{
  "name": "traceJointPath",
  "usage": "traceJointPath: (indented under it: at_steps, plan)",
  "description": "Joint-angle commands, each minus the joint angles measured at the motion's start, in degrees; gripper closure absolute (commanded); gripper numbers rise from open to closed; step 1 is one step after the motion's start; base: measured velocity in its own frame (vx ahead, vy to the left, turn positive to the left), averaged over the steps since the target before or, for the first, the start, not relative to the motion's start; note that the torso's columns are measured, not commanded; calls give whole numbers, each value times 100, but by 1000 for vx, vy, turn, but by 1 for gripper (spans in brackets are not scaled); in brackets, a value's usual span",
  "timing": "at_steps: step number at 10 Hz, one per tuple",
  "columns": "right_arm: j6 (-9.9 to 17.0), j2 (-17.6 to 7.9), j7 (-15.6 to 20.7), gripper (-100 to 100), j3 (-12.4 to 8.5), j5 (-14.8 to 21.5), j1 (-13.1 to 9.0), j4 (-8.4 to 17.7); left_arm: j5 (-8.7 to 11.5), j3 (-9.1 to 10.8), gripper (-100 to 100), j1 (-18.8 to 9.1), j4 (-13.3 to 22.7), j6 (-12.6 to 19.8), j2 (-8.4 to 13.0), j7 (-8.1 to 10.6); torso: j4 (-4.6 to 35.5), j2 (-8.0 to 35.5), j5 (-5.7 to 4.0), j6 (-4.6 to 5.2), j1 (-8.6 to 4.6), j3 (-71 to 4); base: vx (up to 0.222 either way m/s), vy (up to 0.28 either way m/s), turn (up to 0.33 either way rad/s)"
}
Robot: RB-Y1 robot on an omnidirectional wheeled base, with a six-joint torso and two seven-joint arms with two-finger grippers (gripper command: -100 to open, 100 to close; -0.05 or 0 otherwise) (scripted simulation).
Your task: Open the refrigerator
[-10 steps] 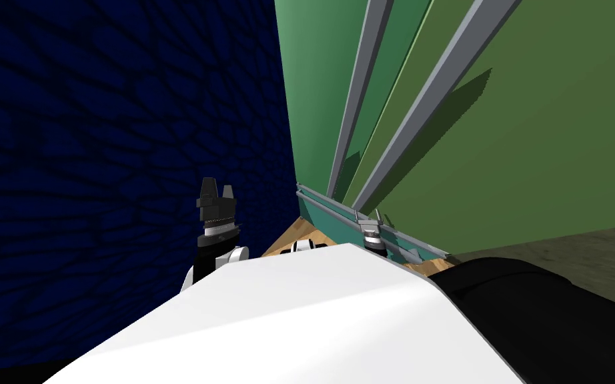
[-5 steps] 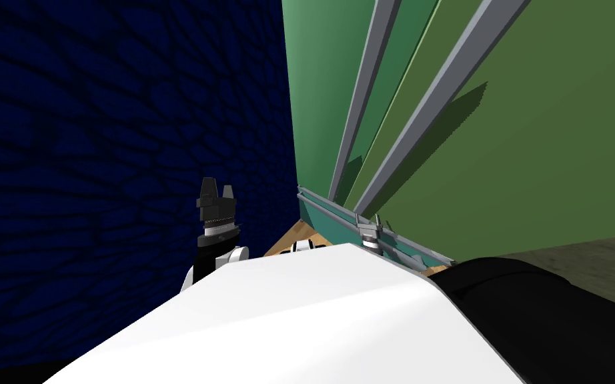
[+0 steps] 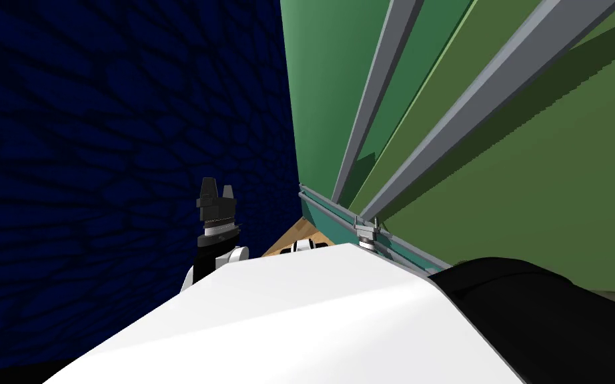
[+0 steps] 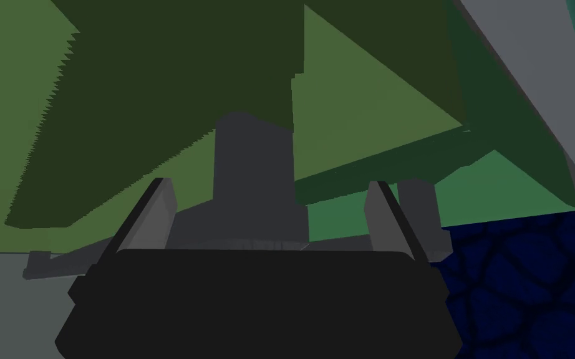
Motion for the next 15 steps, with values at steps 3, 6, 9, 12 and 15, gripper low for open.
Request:
traceJointPath:
  at_steps: [3, 6, 9, 12, 15]
  plan:
    - [400, 4, 573, -100, -644, -365, -749, 273, 0, 0, 0, -2, 1, 1, 0, 0, -10, -30, -1, 15, 1, -21, -197, -5, 335]
    - [734, 9, 1066, -100, -1199, -684, -1368, 543, 0, 0, 0, -1, 1, 1, 0, 0, -15, -45, -6, 13, -15, -31, -179, -24, 372]
    - [957, 11, 1394, -100, -1587, -896, -1830, 722, 0, 0, 0, 0, 0, 0, 0, 0, -15, -46, -2, 13, -2, -31, -148, 12, 260]
    - [1056, 23, 1477, -100, -1683, -949, -1990, 705, 0, 1, 0, 0, 0, 0, 1, 0, -15, -46, -4, 14, -13, -31, -102, 3, 137]
    - [734, 9, 1066, 100, -1211, -684, -1505, 543, 0, 3, 0, 6, -1, -1, 1, 0, -17, -53, 7, 69, -24, -40, 132, -5, -333]
